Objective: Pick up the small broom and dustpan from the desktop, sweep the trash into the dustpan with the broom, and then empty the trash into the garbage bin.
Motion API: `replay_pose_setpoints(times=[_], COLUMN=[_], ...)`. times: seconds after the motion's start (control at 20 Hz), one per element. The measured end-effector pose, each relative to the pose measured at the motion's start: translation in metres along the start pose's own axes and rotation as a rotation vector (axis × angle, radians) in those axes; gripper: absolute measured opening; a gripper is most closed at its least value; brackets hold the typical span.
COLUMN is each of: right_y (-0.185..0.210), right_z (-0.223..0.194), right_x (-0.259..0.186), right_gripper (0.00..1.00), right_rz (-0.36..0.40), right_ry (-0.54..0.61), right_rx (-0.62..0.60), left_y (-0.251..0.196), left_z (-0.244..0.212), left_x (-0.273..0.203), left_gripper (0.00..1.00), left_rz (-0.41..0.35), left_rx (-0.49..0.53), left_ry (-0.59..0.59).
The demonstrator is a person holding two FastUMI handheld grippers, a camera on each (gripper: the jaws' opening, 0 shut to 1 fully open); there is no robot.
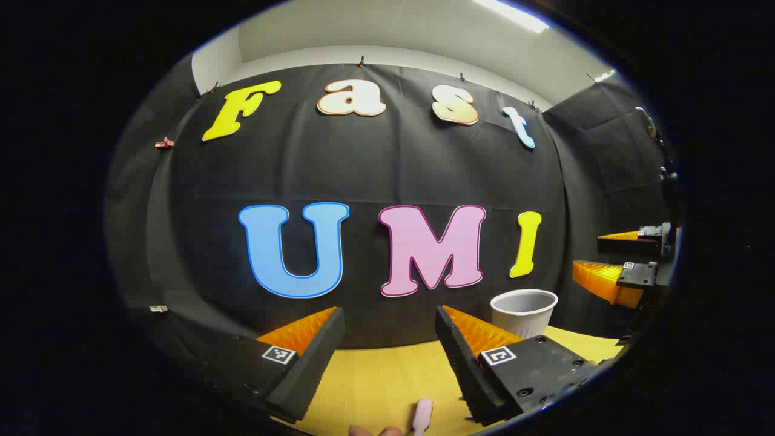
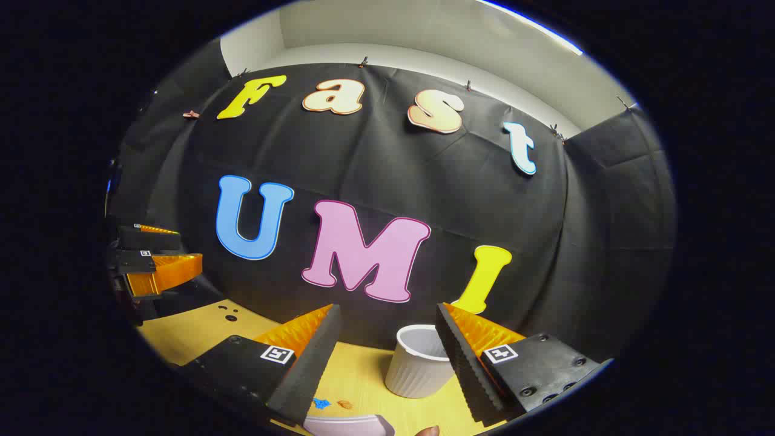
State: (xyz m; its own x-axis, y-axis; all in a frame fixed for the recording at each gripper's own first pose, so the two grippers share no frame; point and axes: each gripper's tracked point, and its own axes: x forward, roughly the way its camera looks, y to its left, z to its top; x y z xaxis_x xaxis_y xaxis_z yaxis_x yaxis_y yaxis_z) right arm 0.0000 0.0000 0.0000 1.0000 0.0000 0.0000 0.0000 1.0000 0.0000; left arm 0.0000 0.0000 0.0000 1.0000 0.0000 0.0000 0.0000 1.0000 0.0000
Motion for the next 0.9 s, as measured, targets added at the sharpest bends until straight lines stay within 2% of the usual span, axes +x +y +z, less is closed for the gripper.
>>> replay_pose_setpoints(times=[0.1, 0.25, 0.45, 0.65, 0.9], right_y=[0.001, 0.006, -0.003, -0.015, -0.009], right_z=[0.000, 0.000, 0.001, -0.010, -0.049], right_x=[0.000, -0.002, -0.001, -0.003, -0.023], right_gripper=[0.97, 0.98, 0.97, 0.97, 0.98], right_rz=[-0.013, 0.009, 0.020, 0.019, 0.128], right_ry=[0.001, 0.005, -0.002, 0.020, 0.115], right_rx=[0.001, 0.016, 0.001, 0.014, 0.008], left_y=[-0.004, -0.008, -0.020, -0.029, -0.033], left_z=[0.002, -0.001, -0.004, -0.005, -0.016], left_x=[-0.001, -0.001, 0.002, 0.002, 0.000], left_gripper=[0.95, 0.95, 0.95, 0.94, 0.94], left_rz=[-0.023, -0.023, -0.024, -0.034, -0.029], left_rx=[0.011, 0.000, -0.009, 0.024, 0.037], left_ry=[-0.010, -0.005, 0.011, 0.006, 0.034])
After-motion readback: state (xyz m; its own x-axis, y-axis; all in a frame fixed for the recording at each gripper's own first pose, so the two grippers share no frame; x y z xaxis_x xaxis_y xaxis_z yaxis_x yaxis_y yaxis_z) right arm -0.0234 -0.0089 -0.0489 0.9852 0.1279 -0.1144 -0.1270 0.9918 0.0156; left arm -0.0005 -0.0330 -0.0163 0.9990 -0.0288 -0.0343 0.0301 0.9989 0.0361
